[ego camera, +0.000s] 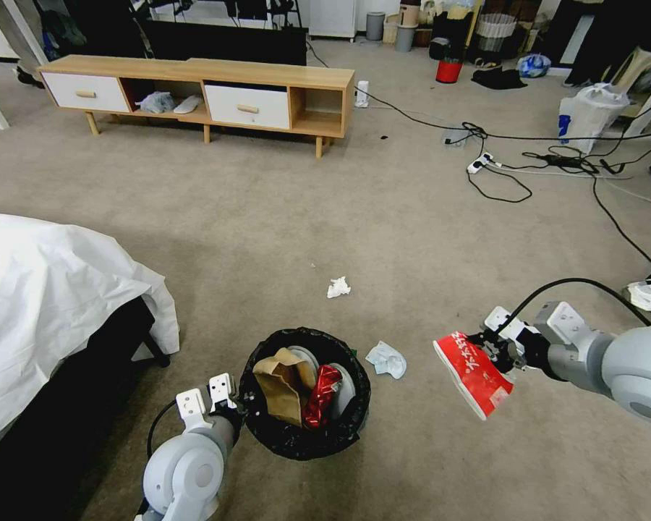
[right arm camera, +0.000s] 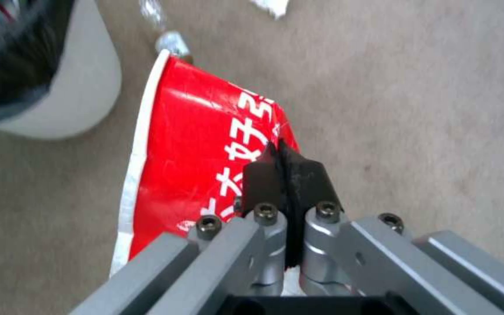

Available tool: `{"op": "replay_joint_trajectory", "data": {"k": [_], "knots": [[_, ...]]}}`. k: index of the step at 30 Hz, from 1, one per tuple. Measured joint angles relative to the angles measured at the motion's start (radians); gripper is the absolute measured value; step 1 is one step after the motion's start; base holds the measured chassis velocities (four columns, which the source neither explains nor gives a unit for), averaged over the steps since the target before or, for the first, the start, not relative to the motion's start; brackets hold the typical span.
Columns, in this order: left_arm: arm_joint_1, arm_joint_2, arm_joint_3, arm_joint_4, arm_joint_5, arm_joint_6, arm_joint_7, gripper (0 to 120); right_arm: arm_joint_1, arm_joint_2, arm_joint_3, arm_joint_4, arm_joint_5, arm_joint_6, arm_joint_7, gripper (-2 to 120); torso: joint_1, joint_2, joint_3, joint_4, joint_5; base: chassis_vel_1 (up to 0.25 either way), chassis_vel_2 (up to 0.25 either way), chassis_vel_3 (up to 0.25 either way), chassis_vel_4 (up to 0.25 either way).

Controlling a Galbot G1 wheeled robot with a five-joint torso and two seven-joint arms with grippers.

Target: Pick up the trash bin, then pick up the garbage from the floor and place it into the trash bin.

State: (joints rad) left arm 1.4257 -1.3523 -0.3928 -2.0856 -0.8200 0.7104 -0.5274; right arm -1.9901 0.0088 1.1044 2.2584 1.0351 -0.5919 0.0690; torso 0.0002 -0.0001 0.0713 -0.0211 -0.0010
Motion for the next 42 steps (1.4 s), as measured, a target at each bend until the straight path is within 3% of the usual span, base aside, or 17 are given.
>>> {"op": "replay_joint_trajectory", "data": {"k": [11, 21, 39, 42], "knots": [[-0.029, 0.008, 0.012, 0.018, -0.026, 0.004, -0.011, 1, 0.044, 0.016, 0.0, 0.03, 0.007, 0.036, 0.001, 0, 0.0, 0.0, 0.0, 0.0, 0.0, 0.0, 0.0, 0.0, 0.0], [-0.074, 0.015, 0.034, 0.049, -0.061, 0.009, -0.026, 1, 0.093, 0.013, 0.002, 0.059, -0.031, 0.167, -0.009, 0, 0.0, 0.0, 0.0, 0.0001, 0.0001, 0.0, 0.0, 0.0, 0.0], [-0.127, -0.045, 0.109, 0.089, -0.057, 0.023, -0.029, 1, 0.154, -0.01, 0.001, 0.119, -0.048, 0.315, -0.05, 0, 0.0, 0.0, 0.0, -0.0001, -0.0001, 0.0, 0.0, 0.0, 0.0], [-0.135, -0.057, 0.126, 0.091, -0.082, 0.025, -0.057, 1, 0.149, -0.015, 0.0, 0.123, -0.072, 0.346, -0.067, 0, 0.0, 0.0, 0.0, -0.0001, -0.0001, 0.0, 0.0, 0.0, 0.0]]}}
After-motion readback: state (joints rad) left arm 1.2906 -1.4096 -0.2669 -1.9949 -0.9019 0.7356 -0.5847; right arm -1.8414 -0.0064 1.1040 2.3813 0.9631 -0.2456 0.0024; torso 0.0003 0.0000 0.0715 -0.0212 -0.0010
